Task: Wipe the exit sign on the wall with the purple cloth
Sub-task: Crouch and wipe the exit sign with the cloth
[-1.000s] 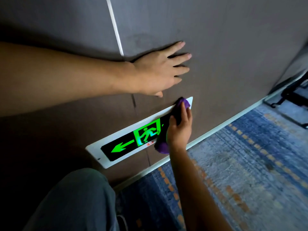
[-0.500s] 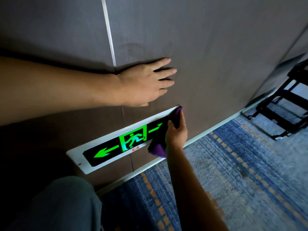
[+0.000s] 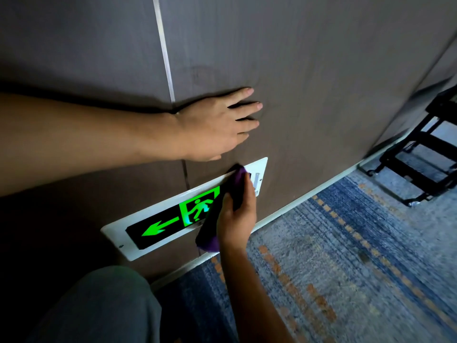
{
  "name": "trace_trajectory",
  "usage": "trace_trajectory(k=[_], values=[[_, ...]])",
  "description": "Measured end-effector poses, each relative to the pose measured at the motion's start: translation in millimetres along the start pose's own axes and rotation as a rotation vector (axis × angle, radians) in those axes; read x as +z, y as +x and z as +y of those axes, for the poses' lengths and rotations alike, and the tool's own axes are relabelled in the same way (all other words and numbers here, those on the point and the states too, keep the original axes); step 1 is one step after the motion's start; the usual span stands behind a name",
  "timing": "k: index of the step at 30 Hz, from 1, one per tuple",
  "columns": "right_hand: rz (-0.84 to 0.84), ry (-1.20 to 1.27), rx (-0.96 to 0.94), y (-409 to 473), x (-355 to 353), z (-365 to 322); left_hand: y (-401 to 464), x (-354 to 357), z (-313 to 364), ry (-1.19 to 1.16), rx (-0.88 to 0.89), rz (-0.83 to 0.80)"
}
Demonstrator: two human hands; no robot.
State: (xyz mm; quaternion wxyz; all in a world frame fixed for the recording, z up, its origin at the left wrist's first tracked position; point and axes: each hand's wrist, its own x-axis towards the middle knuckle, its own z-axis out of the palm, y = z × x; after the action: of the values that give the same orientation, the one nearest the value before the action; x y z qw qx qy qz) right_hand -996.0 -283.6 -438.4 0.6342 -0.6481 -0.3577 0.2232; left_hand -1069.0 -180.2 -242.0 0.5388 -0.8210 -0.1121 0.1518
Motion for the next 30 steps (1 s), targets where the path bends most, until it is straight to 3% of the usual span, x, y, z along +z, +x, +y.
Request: trace_trajectory(k=[4, 14, 19, 24, 30], values=[[0.140, 0.045, 0.105, 30, -9, -1, -2, 0, -1, -0.040, 0.016, -0.008], [0.019, -0.112, 0.073, 56, -8, -7, -8, 1, 3, 0.013, 0.006, 0.040], [-0.043, -0.205, 0.000, 12, 6, -16, -7, 3, 6, 0.006, -0.014, 0.075], [-0.105, -0.141, -0.045, -18, 12, -13, -8, 3, 4, -0.010, -0.014, 0.067], [0.022, -0.068, 0.083, 11, -14, -10, -9, 2, 5, -0.018, -0.027, 0.059]])
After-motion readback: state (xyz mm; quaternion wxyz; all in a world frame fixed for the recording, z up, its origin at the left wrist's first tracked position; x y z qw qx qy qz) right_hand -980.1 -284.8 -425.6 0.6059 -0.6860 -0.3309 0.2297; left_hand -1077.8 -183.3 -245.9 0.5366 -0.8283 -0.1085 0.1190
